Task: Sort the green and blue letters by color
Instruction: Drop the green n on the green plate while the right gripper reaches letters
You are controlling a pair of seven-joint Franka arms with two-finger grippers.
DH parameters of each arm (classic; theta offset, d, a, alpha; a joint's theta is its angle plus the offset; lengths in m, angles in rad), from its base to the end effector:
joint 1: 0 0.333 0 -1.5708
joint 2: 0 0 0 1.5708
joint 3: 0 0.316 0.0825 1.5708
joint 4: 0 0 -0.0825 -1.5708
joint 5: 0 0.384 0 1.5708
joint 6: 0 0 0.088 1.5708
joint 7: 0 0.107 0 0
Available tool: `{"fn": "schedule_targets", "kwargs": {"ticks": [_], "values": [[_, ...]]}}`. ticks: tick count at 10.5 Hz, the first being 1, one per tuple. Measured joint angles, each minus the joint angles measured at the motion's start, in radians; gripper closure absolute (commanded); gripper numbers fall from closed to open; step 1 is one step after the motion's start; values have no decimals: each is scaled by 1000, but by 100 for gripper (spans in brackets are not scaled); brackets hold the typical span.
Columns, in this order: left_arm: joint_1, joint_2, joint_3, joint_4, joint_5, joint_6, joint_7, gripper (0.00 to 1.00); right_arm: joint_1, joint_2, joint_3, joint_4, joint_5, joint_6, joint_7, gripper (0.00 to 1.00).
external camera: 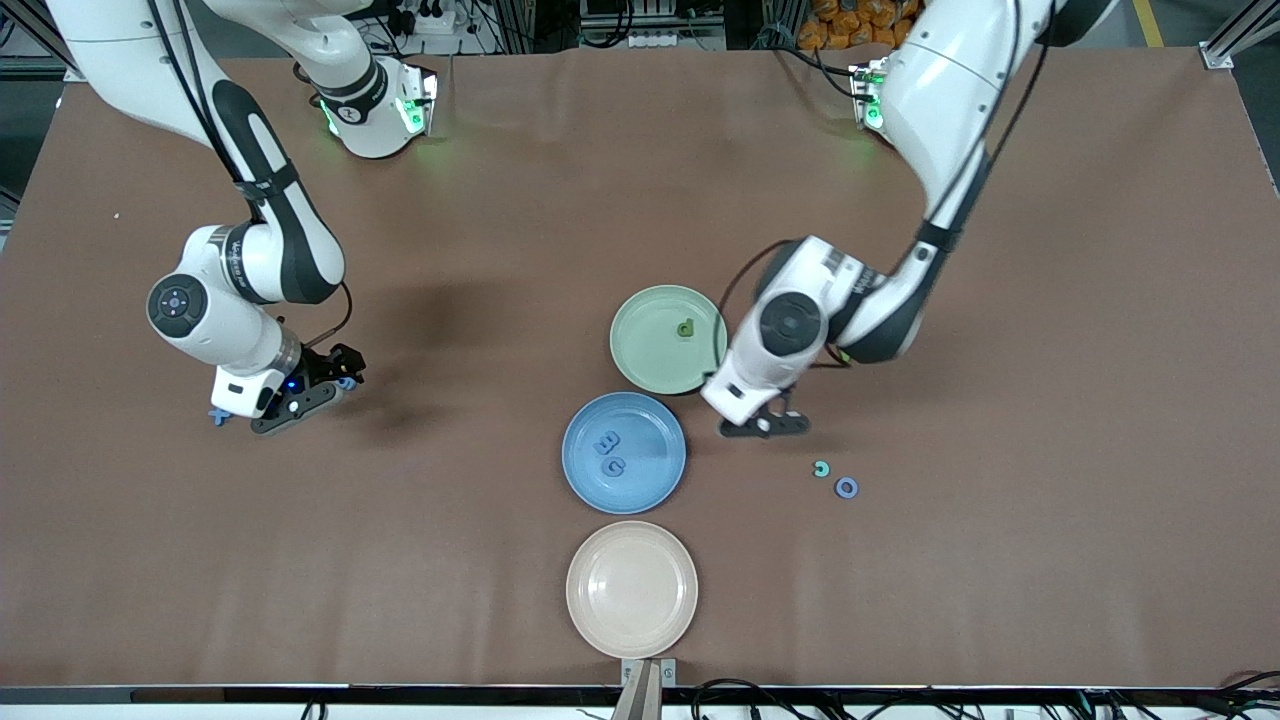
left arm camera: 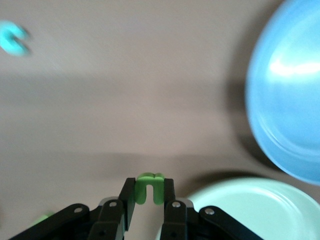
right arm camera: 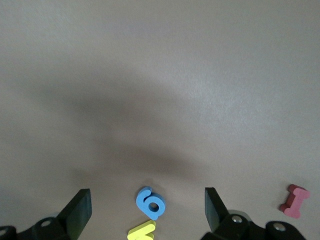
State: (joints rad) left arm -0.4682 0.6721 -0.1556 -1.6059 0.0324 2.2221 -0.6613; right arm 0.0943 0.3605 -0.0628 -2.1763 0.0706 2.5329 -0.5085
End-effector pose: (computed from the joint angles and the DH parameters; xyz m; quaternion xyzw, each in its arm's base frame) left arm 0.5679 -0.3907 0.2348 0.9988 0.0241 -0.0407 0.0146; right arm 0.5623 0.0168 0.2237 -0.9706 -0.2406 -0.0009 0.0091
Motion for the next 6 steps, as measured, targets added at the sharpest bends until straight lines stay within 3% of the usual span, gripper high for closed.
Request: {"fn": "schedule_targets", "kwargs": {"ticks": [4,5,6], "values": [[-158,0,-3,-6,0,-6,-237,96,-17,-1,0,-87,0,91,-19,0],[-184,2,-3,-11,0,-9,-284,1,-17,0,0,-101,0,114,-20,0],[-209,7,-3,-17,0,-9,-333,0,-17,1,1,-116,0,132,-21,0]]}}
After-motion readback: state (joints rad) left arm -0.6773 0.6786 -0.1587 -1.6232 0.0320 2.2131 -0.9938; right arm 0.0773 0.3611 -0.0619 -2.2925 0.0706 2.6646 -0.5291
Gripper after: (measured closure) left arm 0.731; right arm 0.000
